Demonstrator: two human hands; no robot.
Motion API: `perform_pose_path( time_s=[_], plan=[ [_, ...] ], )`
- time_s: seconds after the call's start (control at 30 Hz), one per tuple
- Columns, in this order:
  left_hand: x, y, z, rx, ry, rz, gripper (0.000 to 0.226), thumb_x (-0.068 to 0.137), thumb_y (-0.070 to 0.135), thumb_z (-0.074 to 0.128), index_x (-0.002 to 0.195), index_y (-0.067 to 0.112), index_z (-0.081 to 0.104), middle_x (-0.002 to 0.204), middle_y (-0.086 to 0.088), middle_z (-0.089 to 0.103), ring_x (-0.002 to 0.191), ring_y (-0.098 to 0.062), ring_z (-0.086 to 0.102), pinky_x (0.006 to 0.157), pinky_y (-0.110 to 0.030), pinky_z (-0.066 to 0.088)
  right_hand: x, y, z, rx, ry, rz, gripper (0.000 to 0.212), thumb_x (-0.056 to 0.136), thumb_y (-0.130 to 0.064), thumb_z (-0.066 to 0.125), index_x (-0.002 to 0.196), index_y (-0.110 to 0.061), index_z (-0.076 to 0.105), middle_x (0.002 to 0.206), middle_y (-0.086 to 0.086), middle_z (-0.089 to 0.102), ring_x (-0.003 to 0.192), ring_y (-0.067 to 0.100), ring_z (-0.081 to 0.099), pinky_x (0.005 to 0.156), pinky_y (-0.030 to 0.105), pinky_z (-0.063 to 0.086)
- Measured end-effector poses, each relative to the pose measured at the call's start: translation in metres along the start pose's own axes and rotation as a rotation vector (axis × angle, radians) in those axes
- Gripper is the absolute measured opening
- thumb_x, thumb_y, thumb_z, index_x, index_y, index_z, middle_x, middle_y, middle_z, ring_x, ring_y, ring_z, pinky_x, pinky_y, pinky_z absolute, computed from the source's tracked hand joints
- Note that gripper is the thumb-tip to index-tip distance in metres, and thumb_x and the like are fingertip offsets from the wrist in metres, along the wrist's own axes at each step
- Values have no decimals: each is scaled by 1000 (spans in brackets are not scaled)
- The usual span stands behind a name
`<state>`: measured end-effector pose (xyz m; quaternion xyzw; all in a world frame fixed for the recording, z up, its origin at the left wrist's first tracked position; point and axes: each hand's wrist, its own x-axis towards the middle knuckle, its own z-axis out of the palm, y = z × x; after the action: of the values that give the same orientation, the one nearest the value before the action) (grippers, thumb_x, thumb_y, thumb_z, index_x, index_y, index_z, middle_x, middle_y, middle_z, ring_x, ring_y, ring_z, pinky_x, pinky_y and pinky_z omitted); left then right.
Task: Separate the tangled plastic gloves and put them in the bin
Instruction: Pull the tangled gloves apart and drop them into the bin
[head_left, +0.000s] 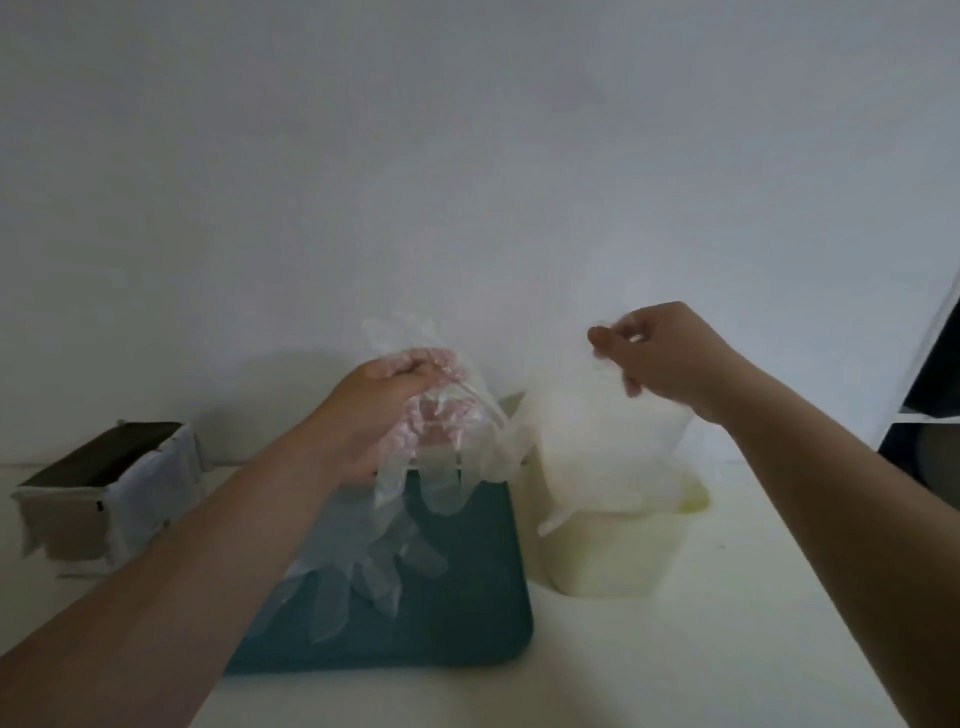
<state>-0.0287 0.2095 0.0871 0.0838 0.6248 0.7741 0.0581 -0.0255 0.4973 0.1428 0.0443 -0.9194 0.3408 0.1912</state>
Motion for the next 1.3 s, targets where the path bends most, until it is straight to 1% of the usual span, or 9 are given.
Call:
perform_pose_path(
  time_s=[0.27, 0.47, 0.57, 0.67, 0.77, 0.9, 1.0, 1.13, 1.3],
  plan=[
    [-3, 57, 13, -276, -304, 51, 27, 102, 20, 45, 102, 16, 72, 140, -11, 67, 100, -31, 77, 56, -28, 61, 42, 64, 45, -478, -32, 12, 36, 99, -62, 50, 102, -33, 71, 102, -6, 70, 97, 23, 66, 82, 35, 51],
    [55, 47, 69, -291, -483, -3, 30, 106, 16, 47, 130, 7, 62, 127, -11, 73, 95, -22, 78, 76, -26, 59, 62, 94, 70, -506, -128, 11, 16, 88, -43, 64, 93, -29, 57, 89, -7, 61, 92, 22, 67, 89, 41, 55],
    [85, 16, 103, -70, -342, -125, 20, 106, 6, 54, 122, 7, 67, 105, -11, 76, 84, -21, 76, 74, -30, 63, 88, 133, 89, -392, -140, 58, 39, 78, -57, 72, 105, -31, 65, 95, -11, 66, 95, 19, 70, 86, 37, 56],
    [96, -16, 122, 330, -149, -192, 9, 97, -1, 68, 103, 3, 73, 83, -14, 76, 63, -19, 74, 56, -28, 62, 86, 120, 68, 15, -143, 196, 39, 97, -24, 69, 134, -12, 62, 109, -3, 61, 110, 24, 64, 77, 18, 51],
    [96, -38, 132, 502, -37, -141, 10, 92, -8, 68, 98, -2, 73, 80, -16, 70, 47, -13, 68, 45, -26, 56, 74, 115, 36, 176, 14, 213, 44, 90, -19, 79, 130, -18, 61, 94, -3, 63, 81, 20, 66, 52, 17, 49],
    [102, -50, 140, 662, -7, -95, 20, 88, -7, 71, 107, -2, 72, 91, -14, 68, 62, -17, 71, 62, -35, 65, 52, 87, 4, -61, 232, 82, 33, 99, -35, 60, 131, -24, 64, 112, -4, 68, 102, 21, 68, 89, 31, 53],
    [105, -51, 143, 733, 18, -116, 18, 86, 3, 75, 103, 4, 71, 103, -10, 70, 90, -24, 69, 84, -38, 61, 17, 45, 2, -30, -64, 33, 34, 102, -34, 58, 132, -22, 67, 135, -1, 65, 121, 20, 62, 101, 30, 48],
    [102, -51, 132, 654, 21, -89, 19, 91, -6, 62, 97, 13, 63, 96, -6, 63, 81, -19, 62, 70, -26, 54, -17, 23, 31, -90, -609, 191, 51, 111, -46, 27, 155, -25, 43, 155, 2, 48, 140, 22, 46, 109, 31, 36],
    [84, -48, 98, 733, 134, 173, 26, 89, 12, 77, 112, 23, 72, 109, 7, 70, 103, -10, 67, 87, -22, 54, -4, 43, 61, -287, -660, 251, 68, 101, -60, 41, 160, -51, 8, 172, 0, 9, 152, 35, 27, 121, 48, 29]
  ],
)
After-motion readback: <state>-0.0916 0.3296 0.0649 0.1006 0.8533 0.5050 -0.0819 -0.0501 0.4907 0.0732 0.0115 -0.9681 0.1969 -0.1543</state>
